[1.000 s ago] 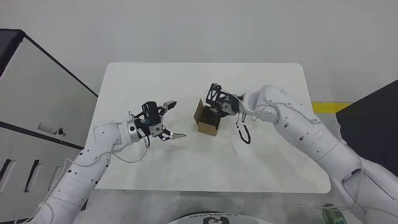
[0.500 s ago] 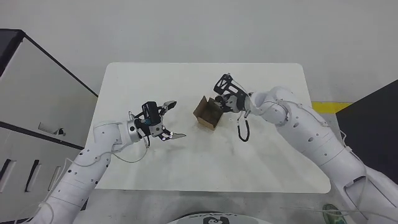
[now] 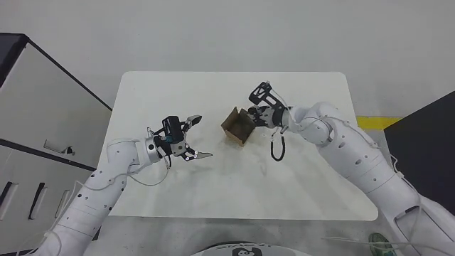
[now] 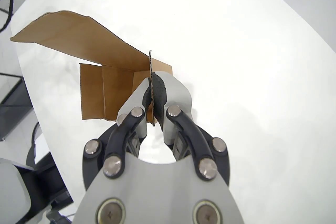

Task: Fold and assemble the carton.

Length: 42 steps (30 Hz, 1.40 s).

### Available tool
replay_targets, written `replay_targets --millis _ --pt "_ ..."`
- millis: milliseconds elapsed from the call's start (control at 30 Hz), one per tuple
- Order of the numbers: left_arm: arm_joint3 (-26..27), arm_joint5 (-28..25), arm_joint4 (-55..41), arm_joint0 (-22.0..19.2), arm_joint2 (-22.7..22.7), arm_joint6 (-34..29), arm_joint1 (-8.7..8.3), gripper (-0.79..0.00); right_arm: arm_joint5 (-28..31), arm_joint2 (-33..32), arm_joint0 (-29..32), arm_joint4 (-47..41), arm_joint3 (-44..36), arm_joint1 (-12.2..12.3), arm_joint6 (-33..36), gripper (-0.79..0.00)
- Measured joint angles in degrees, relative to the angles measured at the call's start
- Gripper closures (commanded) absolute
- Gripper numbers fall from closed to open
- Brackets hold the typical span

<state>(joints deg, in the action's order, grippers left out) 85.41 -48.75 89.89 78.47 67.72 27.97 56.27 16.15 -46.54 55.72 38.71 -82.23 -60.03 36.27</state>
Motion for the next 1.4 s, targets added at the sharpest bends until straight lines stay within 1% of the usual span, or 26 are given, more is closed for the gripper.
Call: replay_targets --millis 67,267,367,567,900,967,1267,1333,1400 --pt "0.0 0.0 0.0 0.0 0.0 0.0 0.0 -0.785 -3.61 -1.6 2.7 -1.37 -1.16 0.22 -2.93 0.0" --pt "0.0 0.0 0.0 0.0 0.0 0.0 0.0 -0.785 -9.64 -5.93 9.79 -6.14 -5.58 0.95 -6.87 0.0" --pt "0.0 0.0 0.0 0.0 0.0 0.0 0.0 -0.785 -12.2 -7.93 12.72 -9.04 -7.56 1.16 -8.15 0.0" --pt "0.0 0.0 0.0 0.0 0.0 0.0 0.0 -0.785 -15.35 -10.16 17.39 -12.28 -10.04 1.22 -11.18 0.0" --pt "0.0 0.0 0.0 0.0 0.0 0.0 0.0 -0.785 -22.19 -11.93 22.1 -20.43 -12.52 0.28 -16.38 0.0" --pt "0.0 0.0 0.0 0.0 0.0 0.0 0.0 -0.785 -22.95 -12.19 22.79 -22.15 -13.26 0.16 -16.52 0.0" --pt "0.0 0.0 0.0 0.0 0.0 0.0 0.0 -0.785 -22.92 -12.16 22.84 -21.32 -13.36 0.17 -16.36 0.0" --pt "0.0 0.0 0.0 0.0 0.0 0.0 0.0 -0.785 -24.08 -12.29 23.16 -20.99 -13.46 0.06 -17.35 0.0" --pt "0.0 0.0 0.0 0.0 0.0 0.0 0.0 -0.785 -27.17 -12.34 23.62 -20.03 -14.17 -0.16 -19.16 0.0"
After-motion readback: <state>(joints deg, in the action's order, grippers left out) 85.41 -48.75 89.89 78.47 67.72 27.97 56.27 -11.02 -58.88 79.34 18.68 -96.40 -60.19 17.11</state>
